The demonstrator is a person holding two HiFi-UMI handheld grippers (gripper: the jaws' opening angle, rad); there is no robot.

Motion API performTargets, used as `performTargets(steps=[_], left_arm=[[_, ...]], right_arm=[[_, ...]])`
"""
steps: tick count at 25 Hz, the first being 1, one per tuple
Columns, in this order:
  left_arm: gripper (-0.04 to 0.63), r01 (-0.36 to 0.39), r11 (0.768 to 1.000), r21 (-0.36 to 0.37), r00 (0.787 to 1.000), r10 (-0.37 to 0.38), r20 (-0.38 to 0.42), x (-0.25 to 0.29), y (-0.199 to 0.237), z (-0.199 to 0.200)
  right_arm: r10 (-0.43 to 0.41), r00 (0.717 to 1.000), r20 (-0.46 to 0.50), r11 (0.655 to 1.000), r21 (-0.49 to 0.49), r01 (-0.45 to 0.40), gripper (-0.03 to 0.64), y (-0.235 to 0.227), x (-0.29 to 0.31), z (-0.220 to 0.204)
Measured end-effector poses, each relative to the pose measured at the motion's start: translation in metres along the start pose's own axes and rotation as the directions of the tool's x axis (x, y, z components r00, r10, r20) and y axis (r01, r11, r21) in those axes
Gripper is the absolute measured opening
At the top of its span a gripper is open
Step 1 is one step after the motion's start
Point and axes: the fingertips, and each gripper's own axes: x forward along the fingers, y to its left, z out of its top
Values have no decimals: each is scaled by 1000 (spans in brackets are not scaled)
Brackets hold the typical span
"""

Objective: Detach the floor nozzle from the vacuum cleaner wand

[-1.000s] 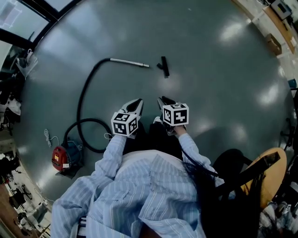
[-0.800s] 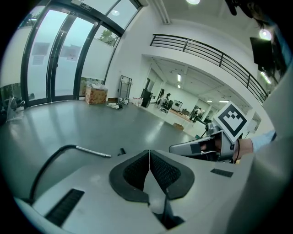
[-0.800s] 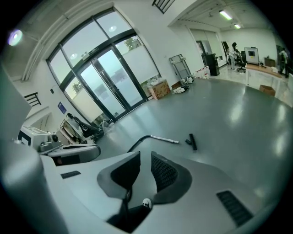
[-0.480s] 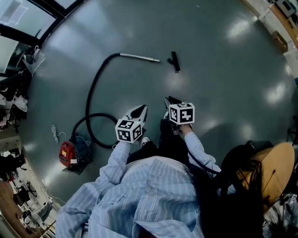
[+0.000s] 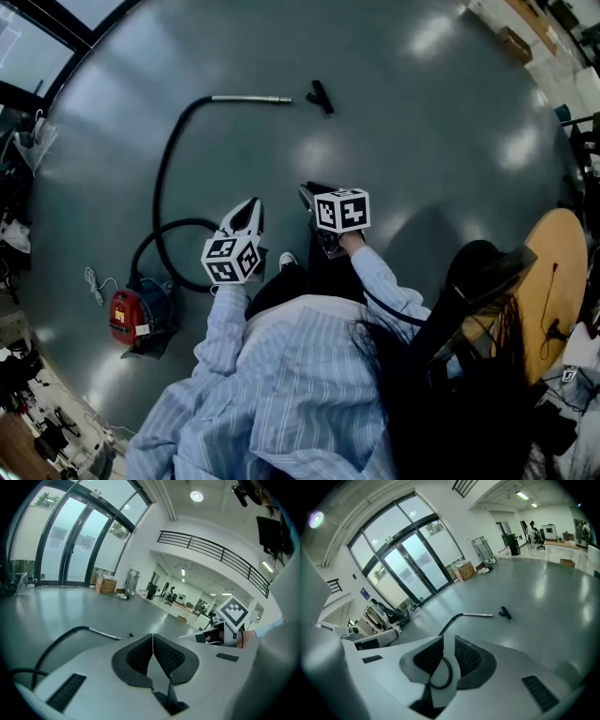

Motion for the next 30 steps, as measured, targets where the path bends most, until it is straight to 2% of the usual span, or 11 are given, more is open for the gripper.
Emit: performTargets(steps=[6, 13, 21, 24, 30], left_arm=[[11, 47, 999, 20, 999, -47, -1, -46, -9, -30], [11, 104, 995, -12, 994, -103, 39, -60, -36, -31], [11, 87, 996, 5, 995, -88, 53, -62, -67, -35], [11, 67, 998, -17, 995, -66, 71, -58, -79, -37], [11, 74, 996, -46, 995, -71, 71, -42, -157, -62]], right_arm=[[-20, 1000, -2, 1000, -21, 20, 78, 36, -23, -57], [-49, 998, 40, 997, -57, 51, 78, 47, -68, -65], [-7, 999, 36, 999, -50, 8, 78, 32, -96, -80], [6, 1000, 29, 998, -64, -4, 78, 24, -112, -87], [16, 1000, 20, 996, -90, -14, 78, -19, -167, -107]])
